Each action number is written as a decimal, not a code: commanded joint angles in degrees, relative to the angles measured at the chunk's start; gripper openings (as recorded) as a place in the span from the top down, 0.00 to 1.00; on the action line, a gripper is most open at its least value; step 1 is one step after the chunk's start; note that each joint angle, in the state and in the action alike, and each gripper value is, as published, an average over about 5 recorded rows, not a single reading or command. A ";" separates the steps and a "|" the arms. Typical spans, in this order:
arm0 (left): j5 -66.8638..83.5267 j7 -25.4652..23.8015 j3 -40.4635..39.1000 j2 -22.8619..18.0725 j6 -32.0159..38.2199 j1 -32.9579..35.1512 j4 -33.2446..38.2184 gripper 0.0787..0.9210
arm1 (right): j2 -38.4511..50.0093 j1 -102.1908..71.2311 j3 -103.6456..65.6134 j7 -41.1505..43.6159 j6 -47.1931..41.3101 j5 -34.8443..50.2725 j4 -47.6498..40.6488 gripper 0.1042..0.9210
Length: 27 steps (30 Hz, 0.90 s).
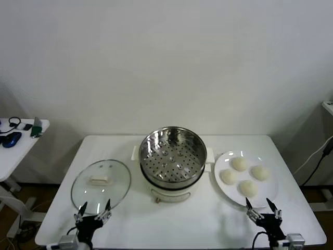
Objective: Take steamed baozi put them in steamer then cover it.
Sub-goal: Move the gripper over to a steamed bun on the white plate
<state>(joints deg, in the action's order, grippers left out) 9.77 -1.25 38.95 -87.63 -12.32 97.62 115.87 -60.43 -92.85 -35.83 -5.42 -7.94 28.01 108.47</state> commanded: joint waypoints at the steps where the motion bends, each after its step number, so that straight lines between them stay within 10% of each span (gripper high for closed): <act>1: 0.01 -0.03 -0.14 0.08 -0.17 0.00 0.06 0.12 | 6.62 17.38 1.60 -0.07 -12.11 -2.75 -2.59 0.12; 13: 0.38 -0.29 -0.54 1.37 -0.43 -1.24 0.05 0.12 | 34.17 62.20 38.15 35.33 -14.59 -15.72 -28.02 0.12; 27: 0.87 -0.62 -0.68 1.48 -0.03 -1.60 -0.49 0.12 | 30.07 114.23 95.38 73.46 6.69 -28.01 -48.44 0.12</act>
<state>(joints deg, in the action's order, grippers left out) 10.55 -1.91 38.32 -86.18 -12.37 96.11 115.46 -32.12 -11.34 25.90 46.20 -8.65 5.75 72.63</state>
